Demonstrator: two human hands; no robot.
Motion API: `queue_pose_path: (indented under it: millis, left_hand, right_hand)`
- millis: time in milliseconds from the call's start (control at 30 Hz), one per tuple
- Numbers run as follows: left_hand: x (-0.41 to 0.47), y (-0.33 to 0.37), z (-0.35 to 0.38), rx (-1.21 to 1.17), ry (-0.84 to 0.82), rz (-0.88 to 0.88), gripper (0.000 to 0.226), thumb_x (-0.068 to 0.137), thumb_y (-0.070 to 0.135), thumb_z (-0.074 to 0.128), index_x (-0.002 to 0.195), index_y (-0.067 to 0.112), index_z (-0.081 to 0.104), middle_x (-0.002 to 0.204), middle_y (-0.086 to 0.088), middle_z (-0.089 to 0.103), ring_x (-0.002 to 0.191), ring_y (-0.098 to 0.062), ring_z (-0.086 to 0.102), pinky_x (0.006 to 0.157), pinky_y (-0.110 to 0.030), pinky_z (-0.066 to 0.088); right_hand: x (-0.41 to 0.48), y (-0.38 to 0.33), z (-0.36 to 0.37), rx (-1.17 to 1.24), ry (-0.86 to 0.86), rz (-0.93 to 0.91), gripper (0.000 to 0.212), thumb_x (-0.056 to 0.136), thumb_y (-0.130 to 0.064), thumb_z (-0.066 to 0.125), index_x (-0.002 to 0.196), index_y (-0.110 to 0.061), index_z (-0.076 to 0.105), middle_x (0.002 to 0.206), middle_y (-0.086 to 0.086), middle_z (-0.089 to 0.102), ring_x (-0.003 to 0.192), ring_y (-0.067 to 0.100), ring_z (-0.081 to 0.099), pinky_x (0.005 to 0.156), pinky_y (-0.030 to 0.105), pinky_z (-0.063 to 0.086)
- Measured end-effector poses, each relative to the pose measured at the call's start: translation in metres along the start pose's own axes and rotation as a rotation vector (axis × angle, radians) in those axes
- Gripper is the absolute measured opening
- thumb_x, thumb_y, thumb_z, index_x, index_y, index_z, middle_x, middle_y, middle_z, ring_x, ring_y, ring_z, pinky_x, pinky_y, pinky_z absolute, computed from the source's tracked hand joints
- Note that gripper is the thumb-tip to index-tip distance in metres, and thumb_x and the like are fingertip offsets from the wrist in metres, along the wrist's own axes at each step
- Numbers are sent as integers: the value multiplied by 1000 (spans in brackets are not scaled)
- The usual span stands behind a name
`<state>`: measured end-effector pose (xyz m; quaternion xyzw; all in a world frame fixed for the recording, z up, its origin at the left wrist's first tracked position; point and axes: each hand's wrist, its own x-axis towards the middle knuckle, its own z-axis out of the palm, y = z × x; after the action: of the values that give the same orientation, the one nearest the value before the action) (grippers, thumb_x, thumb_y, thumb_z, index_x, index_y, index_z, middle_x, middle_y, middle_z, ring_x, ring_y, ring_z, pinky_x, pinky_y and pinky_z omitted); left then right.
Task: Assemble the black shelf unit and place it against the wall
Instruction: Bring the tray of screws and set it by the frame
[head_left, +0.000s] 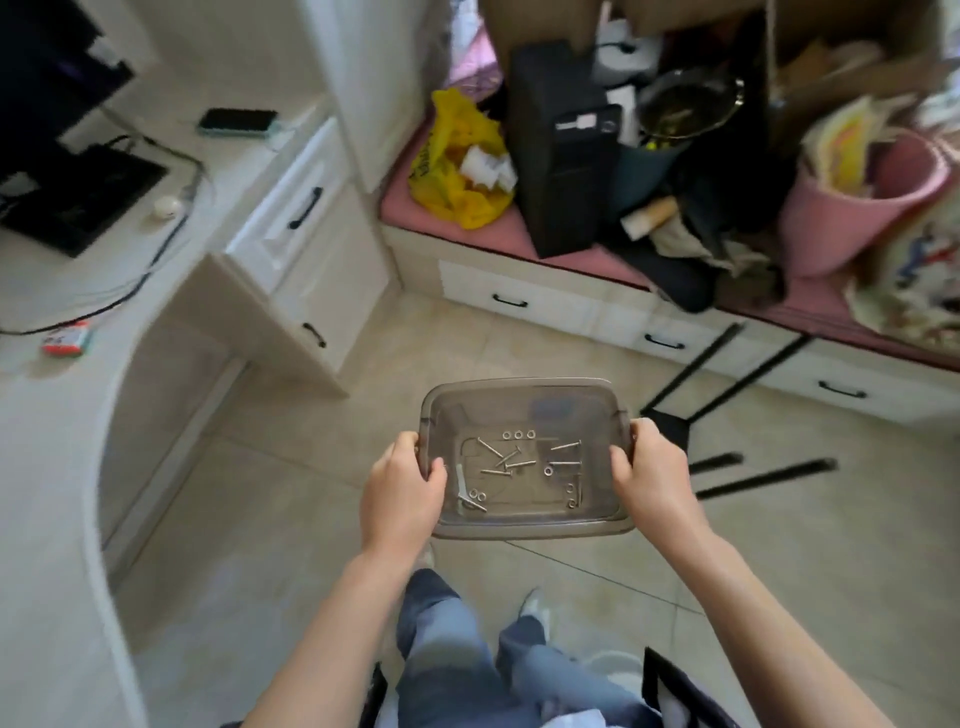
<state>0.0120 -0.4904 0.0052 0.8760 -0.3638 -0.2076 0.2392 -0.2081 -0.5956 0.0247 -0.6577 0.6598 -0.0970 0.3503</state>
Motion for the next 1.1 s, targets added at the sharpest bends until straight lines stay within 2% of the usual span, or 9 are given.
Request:
queue_pose_path:
  millis: [67,233,300,500,633,767,933,1100]
  left_hand:
    - [-6,28,21,22,-44,40,16,92,20,65,104,9,62,99,-9,68,96,-34,62,71,-34,39]
    - [-12,87,66,51,-150,133,16,92,22,66,105,12,62,98,-7,68,95,-34,62,78,-37,43]
    - [-12,108,82,60,-191,177,16,92,22,66,104,13,62,95,-6,67,94,-34,61,79,-37,44]
    - [-3,172,123,123,-272,259,11,93,24,66,97,17,58,84,3,57,88,-30,59,69,-33,36]
    - [13,218,157,134,-334,324,13,92,24,66,90,21,53,78,5,54,84,-30,59,68,-35,41]
    - [31,263,183,146,-387,377,12,92,23,66,90,21,54,81,3,58,85,-29,60,70,-37,46]
    - [49,310,217,154,-431,394,14,90,25,67,95,17,57,89,-2,66,87,-30,62,74,-39,50]
    - [51,348,251,176,-488,418,16,91,25,68,93,18,54,84,1,63,84,-27,59,71,-37,48]
  right_hand:
    - [2,28,-22,9,43,48,8,96,-12,53,99,-5,53,89,9,59,85,31,54,70,33,35]
    - [1,87,-67,79,138,157,5,97,-9,54,101,-7,54,88,6,56,89,30,54,71,30,33]
    - [3,107,-80,99,170,207,11,96,-8,55,106,-3,57,89,9,58,93,33,56,73,30,33]
    - [24,153,-113,130,257,326,16,95,-6,58,108,2,59,98,21,67,97,40,60,72,33,35]
    - [51,177,-140,124,302,378,20,95,-7,58,112,3,58,102,22,66,99,40,59,74,33,36]
    - [80,195,-168,111,322,432,22,95,-8,58,113,3,57,102,23,66,99,41,59,79,39,42]
    - [109,216,-200,102,314,487,22,94,-9,60,112,3,57,101,22,66,97,40,59,73,33,35]
    - [125,245,-227,114,316,533,20,94,-10,62,109,1,58,98,18,65,96,37,59,73,31,36]
